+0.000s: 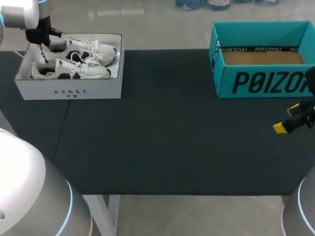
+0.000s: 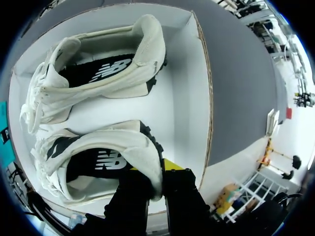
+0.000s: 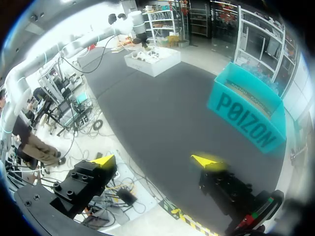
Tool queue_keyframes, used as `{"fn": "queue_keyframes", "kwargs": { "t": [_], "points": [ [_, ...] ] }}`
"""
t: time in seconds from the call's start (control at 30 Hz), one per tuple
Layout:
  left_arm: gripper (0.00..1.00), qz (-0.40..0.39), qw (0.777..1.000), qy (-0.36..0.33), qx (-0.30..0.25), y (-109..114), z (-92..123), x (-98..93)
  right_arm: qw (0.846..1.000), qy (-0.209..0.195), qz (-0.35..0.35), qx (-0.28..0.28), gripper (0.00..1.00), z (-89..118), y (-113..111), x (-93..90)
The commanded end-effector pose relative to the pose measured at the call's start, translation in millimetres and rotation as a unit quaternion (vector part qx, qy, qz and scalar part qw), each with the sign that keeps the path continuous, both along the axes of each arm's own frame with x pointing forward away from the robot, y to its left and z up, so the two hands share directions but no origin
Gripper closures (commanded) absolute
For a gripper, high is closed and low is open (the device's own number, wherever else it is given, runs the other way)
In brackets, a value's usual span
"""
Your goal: Take the shoe out of the shoebox, open the shoe tongue, remove and reinsert the insole, then place the shoe into the shoebox
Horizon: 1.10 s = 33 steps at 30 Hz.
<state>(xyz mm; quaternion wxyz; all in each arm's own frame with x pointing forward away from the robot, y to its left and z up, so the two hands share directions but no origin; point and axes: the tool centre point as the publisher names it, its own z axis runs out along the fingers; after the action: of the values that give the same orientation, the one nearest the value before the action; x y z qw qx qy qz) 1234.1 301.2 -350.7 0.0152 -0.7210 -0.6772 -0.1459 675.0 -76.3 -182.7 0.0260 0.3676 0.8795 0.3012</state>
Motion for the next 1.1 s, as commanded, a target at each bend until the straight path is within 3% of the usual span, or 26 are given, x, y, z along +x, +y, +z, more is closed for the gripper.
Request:
{"fn": "queue_keyframes", "kwargs": {
  "t": [0.03, 0.2, 0.23, 0.27, 0.3, 0.57, 0.73, 0.9, 1.1],
  "points": [
    [1.0, 0.001, 1.0, 0.004, -0.003, 1.8, -9.0, 6.3, 1.0, -0.004, -0.003, 0.0, 0.0, -0.9, -0.3, -5.1],
    [1.0, -0.001, 1.0, 0.002, -0.007, 1.6, -11.9, 4.5, 1.0, -0.004, -0.003, 0.0, 0.0, -0.9, -0.3, -5.1],
    [0.75, -0.003, 1.0, 0.003, -0.01, 2.0, -11.4, 3.6, 1.0, -0.004, -0.003, 0.0, 0.0, -0.9, -0.3, -5.1],
    [0.31, -0.003, 1.0, 0.003, -0.01, 2.5, -10.4, 2.9, 1.0, -0.004, -0.003, 0.0, 0.0, -0.9, -0.3, -5.1],
    [0.0, -0.002, 1.0, 0.001, -0.01, 2.9, -9.3, 2.5, 1.0, -0.004, -0.003, 0.0, 0.0, -0.9, -0.3, -5.1],
    [0.0, 0.013, 0.999, -0.02, -0.027, 6.7, 14.4, -1.8, 1.0, -0.004, -0.003, 0.0, 0.0, -0.9, -0.3, -5.1],
    [0.0, 0.022, 0.997, -0.038, -0.056, 4.2, 44.3, -9.6, 1.0, -0.004, -0.003, 0.0, 0.0, -0.9, -0.3, -5.1],
    [0.0, 0.032, 0.994, -0.057, -0.084, -2.2, 76.6, -27.5, 1.0, -0.004, -0.003, 0.0, 0.0, -0.9, -0.3, -5.1],
    [0.0, 0.044, 0.993, -0.063, -0.086, -5.2, 97.2, -58.3, 1.0, -0.004, -0.003, 0.0, 0.0, -0.9, -0.3, -5.1]
  ]
}}
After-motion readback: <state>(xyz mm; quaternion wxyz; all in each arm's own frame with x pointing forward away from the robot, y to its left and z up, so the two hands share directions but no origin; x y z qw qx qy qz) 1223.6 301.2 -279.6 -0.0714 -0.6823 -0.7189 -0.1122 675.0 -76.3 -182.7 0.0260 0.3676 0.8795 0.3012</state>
